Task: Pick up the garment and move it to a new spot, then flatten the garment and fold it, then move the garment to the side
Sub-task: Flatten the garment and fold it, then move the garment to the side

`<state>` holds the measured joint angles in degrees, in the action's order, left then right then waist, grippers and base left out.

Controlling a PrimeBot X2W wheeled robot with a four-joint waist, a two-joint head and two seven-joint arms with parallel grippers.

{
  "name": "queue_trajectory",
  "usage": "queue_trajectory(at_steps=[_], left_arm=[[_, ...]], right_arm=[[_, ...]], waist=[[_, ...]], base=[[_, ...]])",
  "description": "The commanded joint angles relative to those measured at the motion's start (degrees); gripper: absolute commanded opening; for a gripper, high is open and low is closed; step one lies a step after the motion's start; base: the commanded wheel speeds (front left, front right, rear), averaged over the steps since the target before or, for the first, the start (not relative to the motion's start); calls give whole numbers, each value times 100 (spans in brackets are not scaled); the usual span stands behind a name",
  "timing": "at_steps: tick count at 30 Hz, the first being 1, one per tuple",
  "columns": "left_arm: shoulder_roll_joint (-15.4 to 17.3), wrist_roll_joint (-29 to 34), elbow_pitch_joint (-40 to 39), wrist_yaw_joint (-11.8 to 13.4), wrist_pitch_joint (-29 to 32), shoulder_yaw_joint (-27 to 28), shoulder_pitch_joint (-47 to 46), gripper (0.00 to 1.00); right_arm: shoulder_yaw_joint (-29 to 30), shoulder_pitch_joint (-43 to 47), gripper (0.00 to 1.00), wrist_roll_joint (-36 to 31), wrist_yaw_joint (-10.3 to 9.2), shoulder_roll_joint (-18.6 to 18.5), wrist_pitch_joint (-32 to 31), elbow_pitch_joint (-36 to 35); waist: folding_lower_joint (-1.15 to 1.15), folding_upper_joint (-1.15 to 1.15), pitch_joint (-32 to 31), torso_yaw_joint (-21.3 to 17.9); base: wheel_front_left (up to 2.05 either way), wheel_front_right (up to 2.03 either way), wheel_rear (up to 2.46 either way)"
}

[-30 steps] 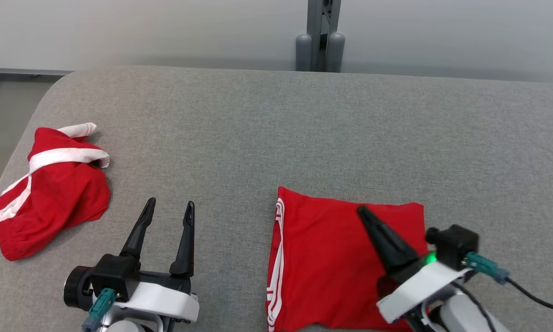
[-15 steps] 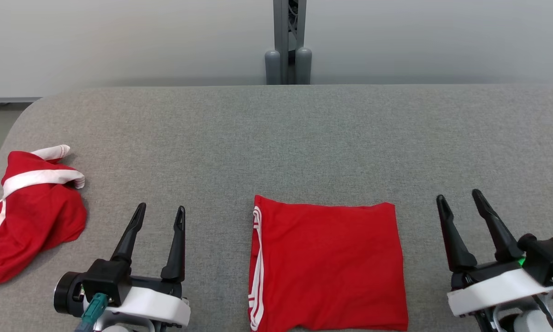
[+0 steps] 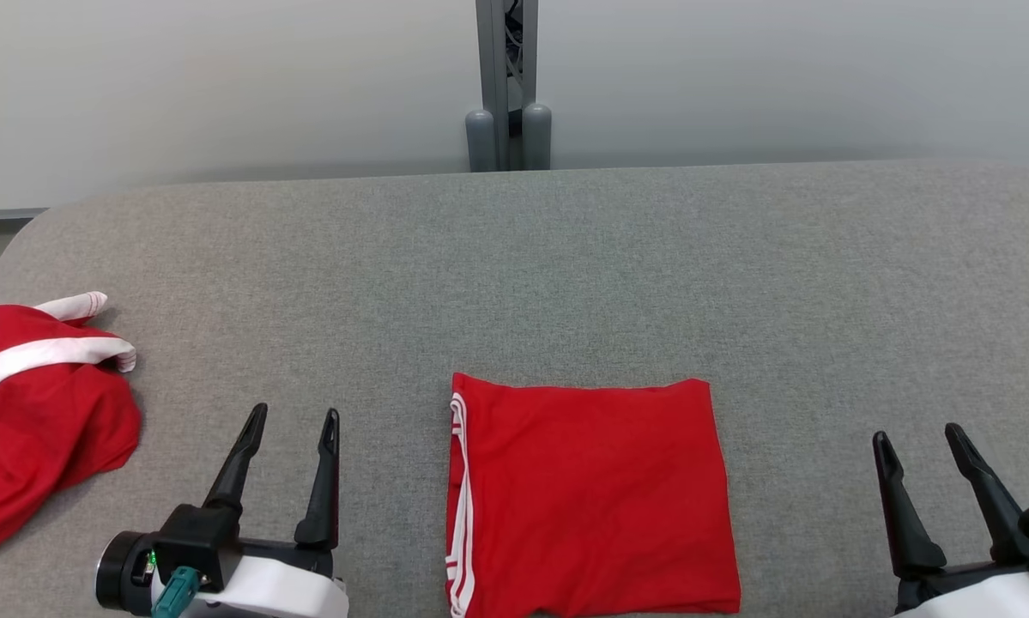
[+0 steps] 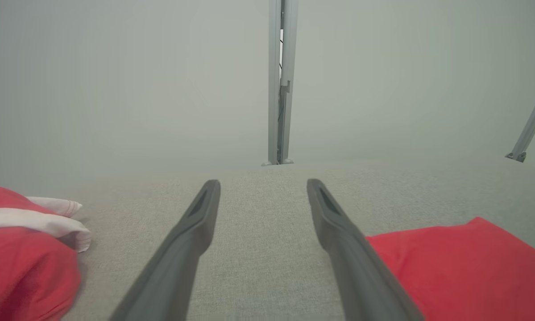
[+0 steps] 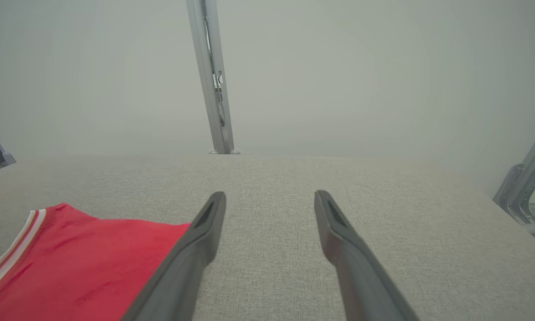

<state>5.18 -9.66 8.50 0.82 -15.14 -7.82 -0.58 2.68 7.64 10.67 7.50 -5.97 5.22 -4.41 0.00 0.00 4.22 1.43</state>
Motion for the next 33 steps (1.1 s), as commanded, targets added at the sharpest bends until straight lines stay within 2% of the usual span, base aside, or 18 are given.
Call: queue_trajectory(at_steps=[1,6,10,20,27,32,33], left_arm=[[43,-19,5,27,-7,15,17,100],[56,-34,30,9,-7,-3,-4,100],[41,-22,27,-4,-7,-49,-133,100],[-68,-80,-1,-19,-7,-185,-364,100],[-143,-122,-26,-58,-7,-243,-539,100],[-172,-111,-52,-35,-7,-258,-600,100],[-173,-108,-62,-32,-7,-256,-605,100]], right_arm=[[15,38,100,-8,-2,0,-28,-57],[-14,106,100,-11,-2,49,-146,-206],[-233,-34,100,96,-2,-6,-245,-69],[-1112,-536,100,521,-2,-261,-485,1203],[-1265,-853,100,719,-2,-333,-504,1902],[-1253,-947,100,750,-3,-355,-598,2147],[-1262,-973,47,728,-3,-370,-586,2170]], waist=[[0,0,-7,-8],[0,0,0,13],[0,0,76,141],[0,0,510,784],[0,0,879,1167],[0,0,1002,1234],[0,0,1028,1236]], base=[[0,0,0],[0,0,0],[0,0,0],[0,0,0],[0,0,0],[0,0,0],[0,0,0]])
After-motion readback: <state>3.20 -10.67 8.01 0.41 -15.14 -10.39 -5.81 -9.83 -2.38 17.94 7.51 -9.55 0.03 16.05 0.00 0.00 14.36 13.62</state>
